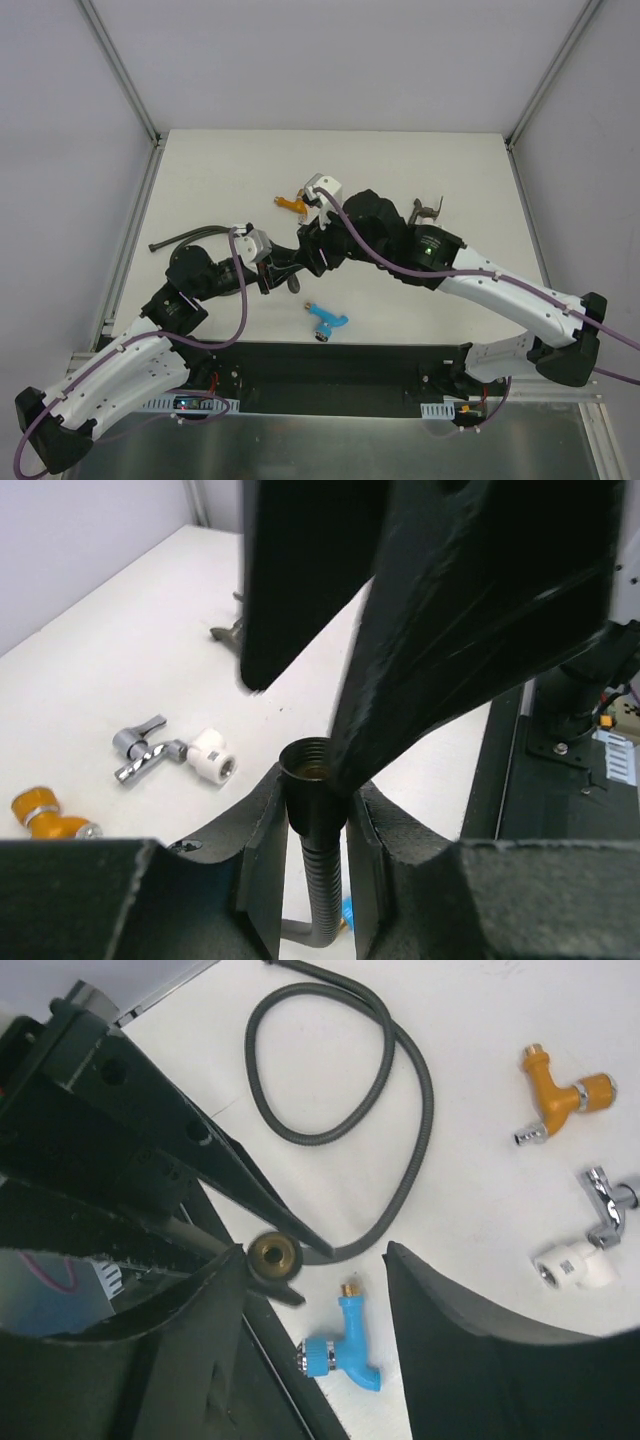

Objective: Install the water faucets

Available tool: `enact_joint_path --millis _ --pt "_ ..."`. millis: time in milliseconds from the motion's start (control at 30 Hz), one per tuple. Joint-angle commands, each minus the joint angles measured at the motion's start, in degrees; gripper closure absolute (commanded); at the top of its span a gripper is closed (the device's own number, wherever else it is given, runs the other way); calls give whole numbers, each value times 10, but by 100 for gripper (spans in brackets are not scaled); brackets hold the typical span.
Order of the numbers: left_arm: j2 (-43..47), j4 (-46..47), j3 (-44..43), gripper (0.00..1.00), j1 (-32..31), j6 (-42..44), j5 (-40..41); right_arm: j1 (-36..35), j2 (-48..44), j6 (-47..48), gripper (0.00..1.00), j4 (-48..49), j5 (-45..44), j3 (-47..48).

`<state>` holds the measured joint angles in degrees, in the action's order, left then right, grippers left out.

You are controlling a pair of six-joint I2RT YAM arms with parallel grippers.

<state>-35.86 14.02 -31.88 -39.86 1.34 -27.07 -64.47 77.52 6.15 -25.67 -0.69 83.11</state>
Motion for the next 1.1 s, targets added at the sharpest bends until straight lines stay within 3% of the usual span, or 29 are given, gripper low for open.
enact_joint_path --millis 0,233,467,833,1067 --pt "3 -6 -16 100 0 11 61 5 -71 -5 37 -4 -76 -38" --pt "16 -36 -22 100 1 7 184 8 -78 -39 27 -46 -151 -123" --pt "25 -65 -33 100 20 -13 307 -24 17 -76 23 -70 -157 -175" --pt "47 -75 -36 100 49 -25 326 -62 202 -69 19 -105 -145 -121" --pt "52 -75 -37 100 48 -20 317 -24 249 -66 21 -117 -199 -135"
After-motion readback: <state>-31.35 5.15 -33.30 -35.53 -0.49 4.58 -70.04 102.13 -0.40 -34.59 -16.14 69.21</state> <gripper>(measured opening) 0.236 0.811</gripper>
